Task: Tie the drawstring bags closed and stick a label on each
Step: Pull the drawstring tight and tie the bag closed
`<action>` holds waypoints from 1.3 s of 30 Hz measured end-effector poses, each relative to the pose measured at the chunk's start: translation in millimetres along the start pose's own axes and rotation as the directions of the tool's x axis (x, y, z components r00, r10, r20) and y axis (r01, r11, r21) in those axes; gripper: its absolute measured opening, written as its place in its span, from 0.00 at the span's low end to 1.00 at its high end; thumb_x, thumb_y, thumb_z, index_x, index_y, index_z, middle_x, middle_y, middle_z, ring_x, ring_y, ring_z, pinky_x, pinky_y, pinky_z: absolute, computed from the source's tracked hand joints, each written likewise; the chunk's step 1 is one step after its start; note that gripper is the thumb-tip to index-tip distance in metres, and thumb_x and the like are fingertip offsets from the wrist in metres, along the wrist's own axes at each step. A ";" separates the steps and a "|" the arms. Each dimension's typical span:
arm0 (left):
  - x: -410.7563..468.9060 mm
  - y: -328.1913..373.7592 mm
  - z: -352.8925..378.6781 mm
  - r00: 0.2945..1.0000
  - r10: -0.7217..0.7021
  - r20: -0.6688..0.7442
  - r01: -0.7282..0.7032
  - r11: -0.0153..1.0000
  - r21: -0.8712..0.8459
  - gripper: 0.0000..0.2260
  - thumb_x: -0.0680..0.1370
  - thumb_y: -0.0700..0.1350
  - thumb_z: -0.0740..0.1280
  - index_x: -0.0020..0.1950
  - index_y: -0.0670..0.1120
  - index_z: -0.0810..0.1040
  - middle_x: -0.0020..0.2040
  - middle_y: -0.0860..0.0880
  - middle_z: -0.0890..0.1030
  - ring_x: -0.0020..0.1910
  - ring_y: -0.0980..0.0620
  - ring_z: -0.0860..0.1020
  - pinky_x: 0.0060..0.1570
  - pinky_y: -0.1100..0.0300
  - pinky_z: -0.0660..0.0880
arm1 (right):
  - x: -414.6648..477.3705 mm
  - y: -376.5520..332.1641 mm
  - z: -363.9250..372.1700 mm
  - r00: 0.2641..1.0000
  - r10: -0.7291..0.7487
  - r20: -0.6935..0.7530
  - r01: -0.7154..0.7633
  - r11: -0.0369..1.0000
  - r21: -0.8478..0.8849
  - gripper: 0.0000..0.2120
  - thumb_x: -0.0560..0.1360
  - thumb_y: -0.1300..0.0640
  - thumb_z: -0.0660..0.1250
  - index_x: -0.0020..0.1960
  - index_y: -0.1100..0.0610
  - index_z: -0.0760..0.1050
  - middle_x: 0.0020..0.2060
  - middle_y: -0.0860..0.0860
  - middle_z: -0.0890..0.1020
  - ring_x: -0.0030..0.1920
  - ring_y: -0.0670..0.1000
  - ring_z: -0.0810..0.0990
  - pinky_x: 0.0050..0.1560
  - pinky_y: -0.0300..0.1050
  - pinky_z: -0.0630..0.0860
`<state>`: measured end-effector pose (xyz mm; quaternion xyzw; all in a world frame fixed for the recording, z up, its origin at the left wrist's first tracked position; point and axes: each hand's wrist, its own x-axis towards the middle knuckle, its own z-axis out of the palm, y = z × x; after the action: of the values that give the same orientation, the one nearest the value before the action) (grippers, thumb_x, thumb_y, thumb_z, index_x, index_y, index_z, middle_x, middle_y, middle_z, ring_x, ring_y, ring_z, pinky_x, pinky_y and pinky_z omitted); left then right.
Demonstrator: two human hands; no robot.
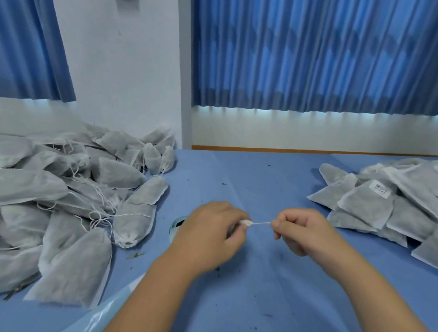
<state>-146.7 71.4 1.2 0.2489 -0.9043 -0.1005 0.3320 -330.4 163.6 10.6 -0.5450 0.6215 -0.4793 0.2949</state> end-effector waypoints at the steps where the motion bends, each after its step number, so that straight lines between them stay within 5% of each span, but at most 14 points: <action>1: 1.4 4.3 2.4 1.000 0.031 0.002 -0.031 1.000 -0.001 0.08 0.79 0.43 0.64 0.53 0.47 0.82 0.43 0.52 0.79 0.46 0.52 0.74 0.50 0.58 0.70 | -0.9 -1.2 0.4 1.000 -0.005 0.014 0.005 0.999 0.054 0.12 0.69 0.52 0.68 0.29 0.54 0.76 0.23 0.52 0.62 0.25 0.49 0.57 0.26 0.38 0.55; 4: 1.8 24.0 12.6 0.999 0.016 0.036 -0.014 0.998 -0.062 0.10 0.76 0.37 0.62 0.52 0.44 0.81 0.48 0.51 0.82 0.49 0.50 0.76 0.51 0.61 0.70 | -2.7 -1.8 3.6 0.997 -0.029 0.077 0.017 0.988 0.152 0.09 0.68 0.55 0.65 0.29 0.54 0.76 0.23 0.51 0.62 0.24 0.47 0.57 0.25 0.36 0.55; 8: -4.9 41.8 20.3 0.986 -0.094 0.138 0.126 0.960 -0.249 0.09 0.71 0.49 0.60 0.43 0.49 0.78 0.31 0.56 0.74 0.35 0.54 0.72 0.37 0.59 0.69 | -0.3 2.8 -4.4 0.999 -0.027 0.019 0.021 0.964 0.265 0.09 0.65 0.58 0.64 0.27 0.56 0.72 0.25 0.53 0.60 0.25 0.48 0.55 0.26 0.36 0.55; 11: -6.3 49.5 17.4 0.957 -0.222 0.186 0.289 0.758 -0.584 0.13 0.69 0.54 0.61 0.39 0.48 0.80 0.28 0.55 0.74 0.28 0.58 0.69 0.31 0.65 0.65 | 2.9 8.6 -6.5 0.999 -0.045 -0.024 0.050 0.950 0.310 0.09 0.65 0.56 0.67 0.28 0.57 0.74 0.23 0.51 0.62 0.25 0.48 0.56 0.25 0.36 0.56; 15: -4.0 47.9 10.3 0.926 -0.327 0.186 0.355 0.597 -0.719 0.10 0.70 0.52 0.63 0.34 0.55 0.83 0.26 0.54 0.76 0.25 0.60 0.69 0.29 0.69 0.65 | 2.9 10.3 5.2 0.995 -0.065 -0.073 0.080 0.973 0.216 0.09 0.68 0.51 0.72 0.33 0.55 0.79 0.24 0.52 0.64 0.25 0.49 0.59 0.25 0.37 0.58; 19: -0.4 37.1 5.8 0.880 -0.450 0.155 0.371 0.445 -0.815 0.10 0.74 0.49 0.69 0.39 0.45 0.86 0.28 0.56 0.78 0.24 0.62 0.70 0.29 0.67 0.65 | 0.3 9.3 14.0 0.986 -0.039 -0.161 0.056 0.994 0.099 0.11 0.76 0.57 0.69 0.35 0.56 0.79 0.23 0.47 0.66 0.25 0.47 0.60 0.26 0.35 0.59; 21: -0.1 32.5 8.2 0.867 -0.488 0.103 0.372 0.496 -0.785 0.14 0.78 0.44 0.68 0.35 0.39 0.82 0.30 0.60 0.81 0.31 0.69 0.77 0.33 0.71 0.68 | -2.6 6.1 20.7 0.987 -0.075 -0.144 0.074 0.997 -0.012 0.12 0.77 0.59 0.67 0.35 0.56 0.79 0.24 0.46 0.67 0.25 0.45 0.61 0.26 0.33 0.59; 24: -1.7 31.9 8.7 0.884 -0.467 0.015 0.369 0.677 -0.637 0.16 0.78 0.41 0.65 0.30 0.40 0.78 0.35 0.59 0.83 0.47 0.77 0.76 0.39 0.78 0.68 | -9.5 -2.4 28.2 0.991 -0.127 -0.029 0.124 0.986 -0.111 0.12 0.78 0.59 0.66 0.36 0.54 0.79 0.27 0.50 0.69 0.27 0.46 0.62 0.29 0.37 0.60; 27: -4.3 28.4 6.4 0.925 -0.376 0.059 0.363 0.823 -0.438 0.20 0.78 0.42 0.64 0.25 0.55 0.77 0.37 0.61 0.81 0.38 0.70 0.78 0.38 0.71 0.70 | -15.1 -10.6 24.1 0.986 -0.162 0.031 0.164 0.981 -0.103 0.11 0.77 0.61 0.67 0.37 0.54 0.80 0.29 0.57 0.73 0.29 0.45 0.66 0.32 0.37 0.63; 30: -6.8 27.8 0.3 0.944 -0.289 0.160 0.329 0.864 -0.380 0.14 0.77 0.46 0.66 0.31 0.56 0.80 0.26 0.56 0.73 0.27 0.60 0.69 0.30 0.68 0.66 | -17.6 -15.3 14.5 0.987 -0.163 -0.013 0.163 0.987 0.010 0.08 0.73 0.55 0.70 0.35 0.52 0.81 0.24 0.48 0.69 0.26 0.45 0.63 0.29 0.34 0.62; 34: -7.0 30.0 -4.6 0.893 -0.274 0.357 0.435 0.728 -0.530 0.10 0.70 0.56 0.66 0.36 0.54 0.82 0.29 0.56 0.75 0.31 0.58 0.72 0.38 0.62 0.70 | -13.1 -10.8 8.4 0.986 -0.137 -0.099 0.142 0.989 0.043 0.10 0.75 0.61 0.69 0.35 0.55 0.81 0.24 0.48 0.65 0.26 0.46 0.60 0.26 0.34 0.60; 39: -5.3 31.6 -9.6 0.827 -0.266 0.495 0.562 0.369 -0.741 0.08 0.69 0.49 0.67 0.31 0.48 0.77 0.27 0.49 0.72 0.24 0.53 0.67 0.27 0.63 0.64 | -11.2 -7.0 22.6 0.994 -0.093 -0.051 0.093 0.996 0.014 0.10 0.75 0.59 0.68 0.35 0.55 0.82 0.27 0.50 0.70 0.26 0.44 0.64 0.27 0.32 0.63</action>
<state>-149.0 101.0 16.6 0.2512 -0.6715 -0.6560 0.2360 -305.0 168.5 6.9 -0.5588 0.5988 -0.5110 0.2610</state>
